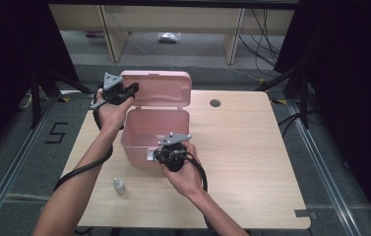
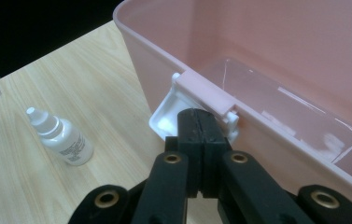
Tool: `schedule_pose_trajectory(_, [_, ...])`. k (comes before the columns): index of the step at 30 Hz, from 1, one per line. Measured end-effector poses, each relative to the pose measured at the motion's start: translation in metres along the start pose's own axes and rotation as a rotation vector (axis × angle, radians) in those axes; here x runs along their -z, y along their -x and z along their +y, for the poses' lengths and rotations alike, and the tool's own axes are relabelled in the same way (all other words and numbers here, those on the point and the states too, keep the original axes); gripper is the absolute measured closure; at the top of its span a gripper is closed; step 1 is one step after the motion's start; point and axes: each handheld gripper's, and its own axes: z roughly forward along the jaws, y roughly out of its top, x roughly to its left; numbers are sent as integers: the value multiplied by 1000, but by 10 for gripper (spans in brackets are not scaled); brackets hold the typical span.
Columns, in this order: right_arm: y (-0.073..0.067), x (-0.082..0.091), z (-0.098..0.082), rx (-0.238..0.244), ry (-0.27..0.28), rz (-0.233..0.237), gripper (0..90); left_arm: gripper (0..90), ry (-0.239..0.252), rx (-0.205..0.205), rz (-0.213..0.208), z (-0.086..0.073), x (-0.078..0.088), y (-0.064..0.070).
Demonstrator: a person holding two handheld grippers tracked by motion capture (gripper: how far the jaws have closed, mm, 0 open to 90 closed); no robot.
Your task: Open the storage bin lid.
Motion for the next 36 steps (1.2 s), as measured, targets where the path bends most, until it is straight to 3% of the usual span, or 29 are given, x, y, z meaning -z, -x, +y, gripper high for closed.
schedule_pose_trajectory(36, [-2,1,0,-2,-1,-1,900,897,-57,8,25,-6,-18,-5])
